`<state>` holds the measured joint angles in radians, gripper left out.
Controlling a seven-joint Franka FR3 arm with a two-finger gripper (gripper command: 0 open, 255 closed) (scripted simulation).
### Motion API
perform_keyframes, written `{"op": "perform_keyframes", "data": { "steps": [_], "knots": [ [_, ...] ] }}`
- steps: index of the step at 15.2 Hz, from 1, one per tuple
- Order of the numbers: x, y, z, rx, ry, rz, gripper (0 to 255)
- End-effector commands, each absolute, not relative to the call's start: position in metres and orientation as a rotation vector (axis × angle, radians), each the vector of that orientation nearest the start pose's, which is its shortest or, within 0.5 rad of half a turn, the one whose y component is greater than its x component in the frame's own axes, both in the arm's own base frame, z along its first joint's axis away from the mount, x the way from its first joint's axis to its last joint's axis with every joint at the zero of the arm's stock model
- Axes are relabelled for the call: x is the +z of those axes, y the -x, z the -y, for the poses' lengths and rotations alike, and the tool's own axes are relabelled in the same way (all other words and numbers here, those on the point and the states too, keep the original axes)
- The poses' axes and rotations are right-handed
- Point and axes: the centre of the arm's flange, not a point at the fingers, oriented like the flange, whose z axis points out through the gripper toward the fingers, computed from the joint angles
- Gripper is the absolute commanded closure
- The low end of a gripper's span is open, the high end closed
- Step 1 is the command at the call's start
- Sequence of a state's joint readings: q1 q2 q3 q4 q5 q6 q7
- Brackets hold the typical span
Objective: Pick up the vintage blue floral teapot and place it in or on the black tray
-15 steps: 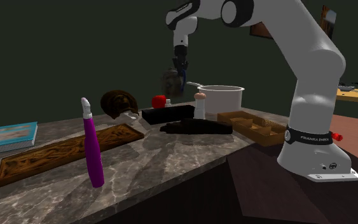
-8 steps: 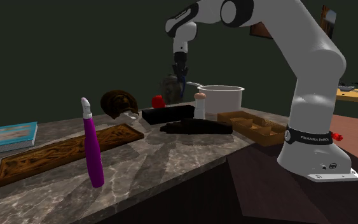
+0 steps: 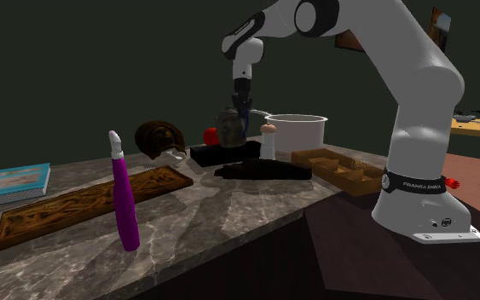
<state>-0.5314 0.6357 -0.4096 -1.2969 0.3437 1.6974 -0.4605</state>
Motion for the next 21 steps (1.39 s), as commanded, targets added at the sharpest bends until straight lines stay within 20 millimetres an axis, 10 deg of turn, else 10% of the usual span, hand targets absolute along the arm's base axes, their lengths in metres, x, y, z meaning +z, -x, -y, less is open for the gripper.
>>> {"op": "perform_keyframes", "data": {
  "steps": [1, 11, 12, 17, 21],
  "knots": [
    [0.365, -0.490, 0.508, 0.124, 2.856, -0.737, 255],
    [0.357, -0.490, 0.508, 0.124, 2.856, -0.737, 255],
    [0.355, -0.490, 0.507, 0.124, 2.856, -0.737, 0],
    [0.357, -0.490, 0.508, 0.124, 2.856, -0.737, 0],
    [0.405, -0.491, 0.518, 0.124, 2.856, -0.737, 0]
  ]
}}
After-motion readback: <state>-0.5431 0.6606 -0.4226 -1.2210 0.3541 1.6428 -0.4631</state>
